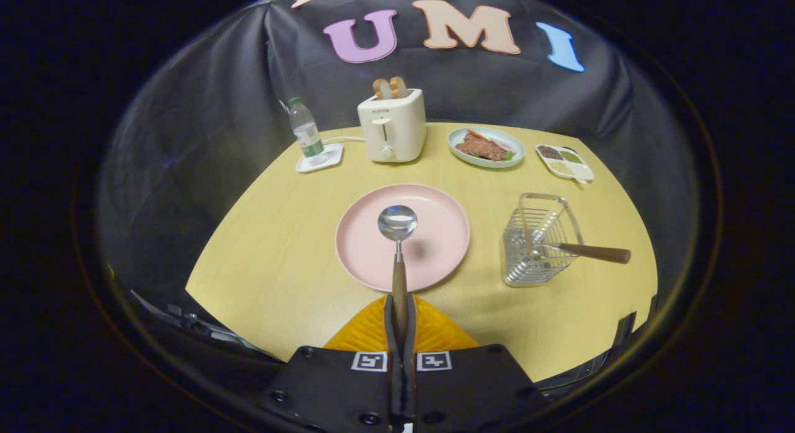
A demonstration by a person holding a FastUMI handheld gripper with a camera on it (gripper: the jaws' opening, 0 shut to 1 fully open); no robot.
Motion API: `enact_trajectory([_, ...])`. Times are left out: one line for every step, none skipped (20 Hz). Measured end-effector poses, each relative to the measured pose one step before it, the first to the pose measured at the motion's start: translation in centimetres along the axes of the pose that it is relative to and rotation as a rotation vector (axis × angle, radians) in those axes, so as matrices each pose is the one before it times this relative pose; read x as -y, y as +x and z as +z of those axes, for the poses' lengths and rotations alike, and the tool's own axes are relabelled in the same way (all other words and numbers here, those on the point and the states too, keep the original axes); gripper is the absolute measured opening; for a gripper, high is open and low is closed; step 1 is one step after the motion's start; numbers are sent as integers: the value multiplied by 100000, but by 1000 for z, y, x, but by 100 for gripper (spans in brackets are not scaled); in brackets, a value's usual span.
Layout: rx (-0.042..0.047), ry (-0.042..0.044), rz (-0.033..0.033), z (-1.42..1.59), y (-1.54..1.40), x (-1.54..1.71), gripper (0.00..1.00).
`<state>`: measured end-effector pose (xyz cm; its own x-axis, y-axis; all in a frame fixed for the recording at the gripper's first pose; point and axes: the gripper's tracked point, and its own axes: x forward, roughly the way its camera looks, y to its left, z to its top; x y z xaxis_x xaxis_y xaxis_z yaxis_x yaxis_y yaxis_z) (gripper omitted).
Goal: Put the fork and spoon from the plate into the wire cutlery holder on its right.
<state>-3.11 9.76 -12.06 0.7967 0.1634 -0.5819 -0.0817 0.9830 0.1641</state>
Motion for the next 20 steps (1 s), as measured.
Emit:
enact_trajectory([341,1754,-297,399,-617,900,3])
enact_trajectory([208,1899,-505,476,-571,889,3])
enact_trajectory([151,2340,-538,490,-430,959,3])
enact_trajectory([159,2582,-615,425,-532,850,3])
enact_trajectory([525,2231,-527,474,-433,812,3])
enact_trajectory([370,1689,-938,382,-259,872,3])
enact_trajectory([113,1126,-1736,299,-213,963,3])
enact_trajectory([-54,594,-1931,177,-38,888,3])
enact_trajectory([261,91,-1478,269,-98,633,3])
enact_trajectory([224,-110,-1448,278,12,496,3])
enact_trajectory([216,-340,-1541,268,-108,528,3])
enact_trajectory([14,-503,-1435,259,-60,496,3])
enact_trajectory([-45,-560,-1314,282,-116,423,3])
enact_trajectory([-310,-1533,-1860,210,-13,516,3])
enact_trajectory([-690,-3311,-2509,263,-124,656,3])
enact_trajectory([-719,-3654,-2250,317,-127,658,3])
enact_trajectory([-1377,-2589,-954,316,-158,424,3])
enact_trajectory([-2143,-1410,-354,246,-193,527,3])
enact_trajectory([-2560,-939,41,200,-192,514,3])
enact_trajectory([-2845,-1338,351,68,-46,452,3])
